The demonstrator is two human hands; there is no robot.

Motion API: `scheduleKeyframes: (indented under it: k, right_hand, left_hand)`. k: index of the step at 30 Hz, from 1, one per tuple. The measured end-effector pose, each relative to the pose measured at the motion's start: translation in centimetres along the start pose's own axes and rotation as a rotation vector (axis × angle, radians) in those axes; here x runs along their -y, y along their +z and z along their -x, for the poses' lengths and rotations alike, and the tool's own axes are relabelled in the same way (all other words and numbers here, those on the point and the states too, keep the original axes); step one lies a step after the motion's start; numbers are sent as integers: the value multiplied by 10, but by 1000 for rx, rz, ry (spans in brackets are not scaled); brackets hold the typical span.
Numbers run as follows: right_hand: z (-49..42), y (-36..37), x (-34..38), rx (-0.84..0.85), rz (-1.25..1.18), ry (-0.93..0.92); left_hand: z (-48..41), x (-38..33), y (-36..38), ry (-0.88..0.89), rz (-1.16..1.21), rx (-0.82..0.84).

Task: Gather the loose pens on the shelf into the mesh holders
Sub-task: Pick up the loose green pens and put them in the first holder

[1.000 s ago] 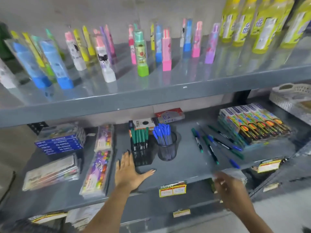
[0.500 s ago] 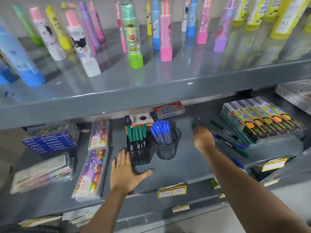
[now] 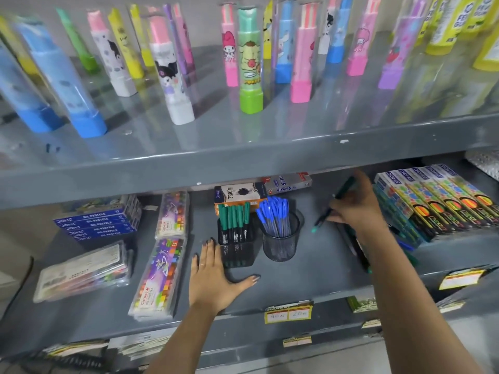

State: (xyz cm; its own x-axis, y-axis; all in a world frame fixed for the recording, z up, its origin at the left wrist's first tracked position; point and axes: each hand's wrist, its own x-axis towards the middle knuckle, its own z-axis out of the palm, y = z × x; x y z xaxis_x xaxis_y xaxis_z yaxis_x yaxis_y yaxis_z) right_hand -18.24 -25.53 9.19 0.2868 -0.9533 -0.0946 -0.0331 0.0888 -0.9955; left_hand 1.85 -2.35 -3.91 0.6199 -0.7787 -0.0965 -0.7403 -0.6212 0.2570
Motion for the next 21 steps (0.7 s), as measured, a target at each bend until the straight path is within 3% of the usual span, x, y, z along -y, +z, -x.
scheduleKeyframes:
  k: [3, 9, 14, 21]
  right_hand:
    - [30, 41, 19, 123, 9, -167]
    - [64, 124, -4, 243, 439, -467]
    - [66, 139, -26, 339, 806, -599]
    - [69, 138, -45, 305, 1066, -785]
  left_hand:
    - [1, 0, 0, -2, -1, 2]
    - [1, -1, 0, 2, 25, -3]
    - [2, 0, 2, 8, 36, -14]
    - [-1, 2, 6, 10, 31, -19]
